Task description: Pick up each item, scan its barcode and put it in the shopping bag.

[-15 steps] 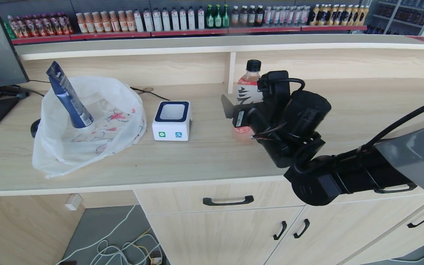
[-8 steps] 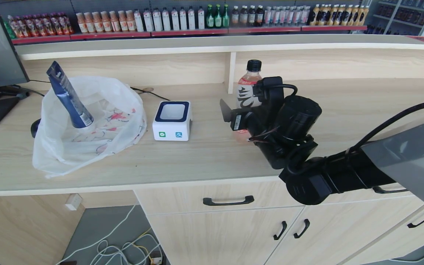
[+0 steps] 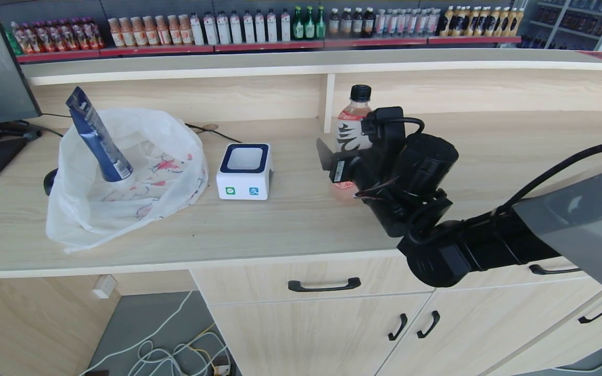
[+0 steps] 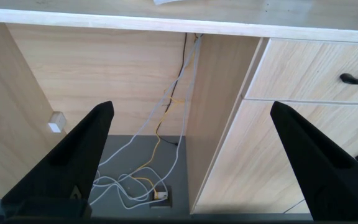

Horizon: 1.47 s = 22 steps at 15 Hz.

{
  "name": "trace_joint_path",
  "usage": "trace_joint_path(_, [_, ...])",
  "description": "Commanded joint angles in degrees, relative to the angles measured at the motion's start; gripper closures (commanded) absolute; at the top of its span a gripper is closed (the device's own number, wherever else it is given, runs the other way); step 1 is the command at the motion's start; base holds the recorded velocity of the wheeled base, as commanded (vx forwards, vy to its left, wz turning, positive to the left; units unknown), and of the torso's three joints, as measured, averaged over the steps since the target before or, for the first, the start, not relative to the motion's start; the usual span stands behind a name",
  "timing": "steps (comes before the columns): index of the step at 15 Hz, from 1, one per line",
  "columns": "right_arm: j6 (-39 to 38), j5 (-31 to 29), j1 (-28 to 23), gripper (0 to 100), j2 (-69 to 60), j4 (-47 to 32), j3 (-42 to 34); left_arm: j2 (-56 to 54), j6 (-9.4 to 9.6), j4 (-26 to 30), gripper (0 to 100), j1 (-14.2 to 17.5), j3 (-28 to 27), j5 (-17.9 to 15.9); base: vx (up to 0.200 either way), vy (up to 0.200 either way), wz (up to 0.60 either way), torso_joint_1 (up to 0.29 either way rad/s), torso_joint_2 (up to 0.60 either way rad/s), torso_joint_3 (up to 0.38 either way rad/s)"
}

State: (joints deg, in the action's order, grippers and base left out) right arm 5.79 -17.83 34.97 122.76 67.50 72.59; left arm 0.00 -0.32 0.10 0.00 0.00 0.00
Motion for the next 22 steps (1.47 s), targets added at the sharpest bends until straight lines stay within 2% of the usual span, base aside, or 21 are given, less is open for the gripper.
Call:
trace_joint_path(1, [0.01, -0.01, -0.08, 100, -0.06, 0.0, 0.0, 0.0, -0.03, -0.01, 0, 0.0, 0.0, 0.0, 0.0, 0.0, 0.0, 0.0, 0.0, 0.0])
trace_joint_path(11, [0.01, -0.01, -0.26, 100, -0.59, 0.09, 0.97, 0.0, -0.03, -0.01, 0, -0.09, 0.0, 0.0, 0.0, 0.0, 0.0, 0.0, 0.0, 0.0])
trace_joint_path(22, [0.27, -0.09, -0.17, 100, -10.52, 0.18, -1.23, 0.0, -0.03, -0.01, 0, -0.09, 0.0, 0.0, 0.0, 0.0, 0.0, 0.0, 0.0, 0.0])
